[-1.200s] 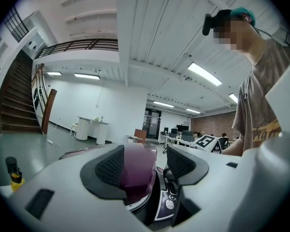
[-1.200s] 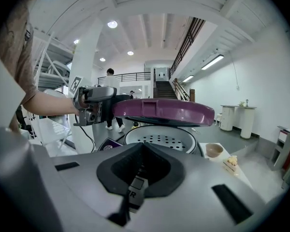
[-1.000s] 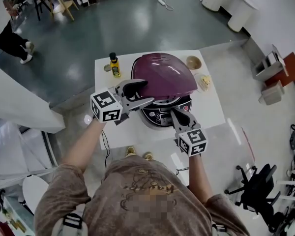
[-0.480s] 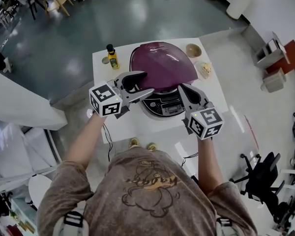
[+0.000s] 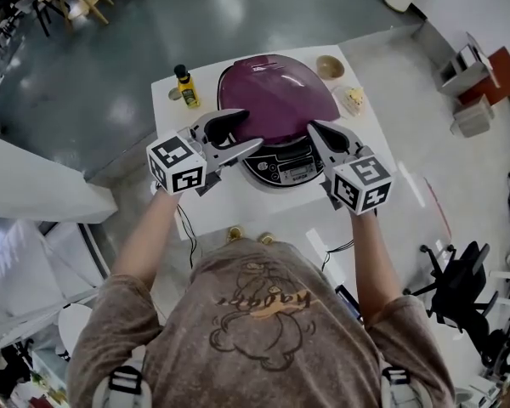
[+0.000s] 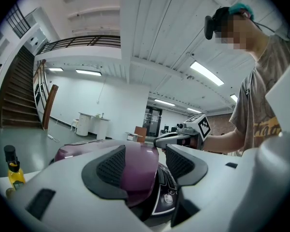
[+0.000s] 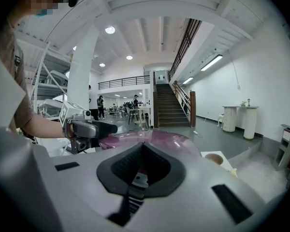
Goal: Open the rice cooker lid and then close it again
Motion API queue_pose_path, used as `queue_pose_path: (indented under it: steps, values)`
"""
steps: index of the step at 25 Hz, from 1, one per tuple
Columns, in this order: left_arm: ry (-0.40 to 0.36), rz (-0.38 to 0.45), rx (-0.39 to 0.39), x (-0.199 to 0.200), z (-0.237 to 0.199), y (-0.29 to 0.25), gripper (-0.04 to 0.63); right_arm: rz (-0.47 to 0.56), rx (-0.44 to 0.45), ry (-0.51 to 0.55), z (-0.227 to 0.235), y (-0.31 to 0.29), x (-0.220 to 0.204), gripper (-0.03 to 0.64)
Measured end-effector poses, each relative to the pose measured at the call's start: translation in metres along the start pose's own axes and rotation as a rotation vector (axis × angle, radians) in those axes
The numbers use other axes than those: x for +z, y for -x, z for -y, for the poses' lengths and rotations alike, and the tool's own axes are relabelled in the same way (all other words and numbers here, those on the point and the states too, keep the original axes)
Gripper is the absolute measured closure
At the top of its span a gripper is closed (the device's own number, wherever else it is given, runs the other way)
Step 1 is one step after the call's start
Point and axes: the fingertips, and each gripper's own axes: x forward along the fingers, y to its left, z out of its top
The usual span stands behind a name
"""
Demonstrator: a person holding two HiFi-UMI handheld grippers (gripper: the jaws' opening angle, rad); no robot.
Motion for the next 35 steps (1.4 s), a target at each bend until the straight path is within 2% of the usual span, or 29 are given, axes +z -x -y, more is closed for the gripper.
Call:
queue_pose_path:
  steps: [10,35]
  values:
    - [0.055,-0.052,0.004,-0.022,0.002,-0.002,0.316,-0.080,-0.004,-0.003,-0.002,-0.001,-0.031,0.611]
    - [0.060,-0.112,0.017,-0.047,0.004,-0.009,0.314,-0.182,0.014,0.032,-0.004,-0.008,-0.062,0.612]
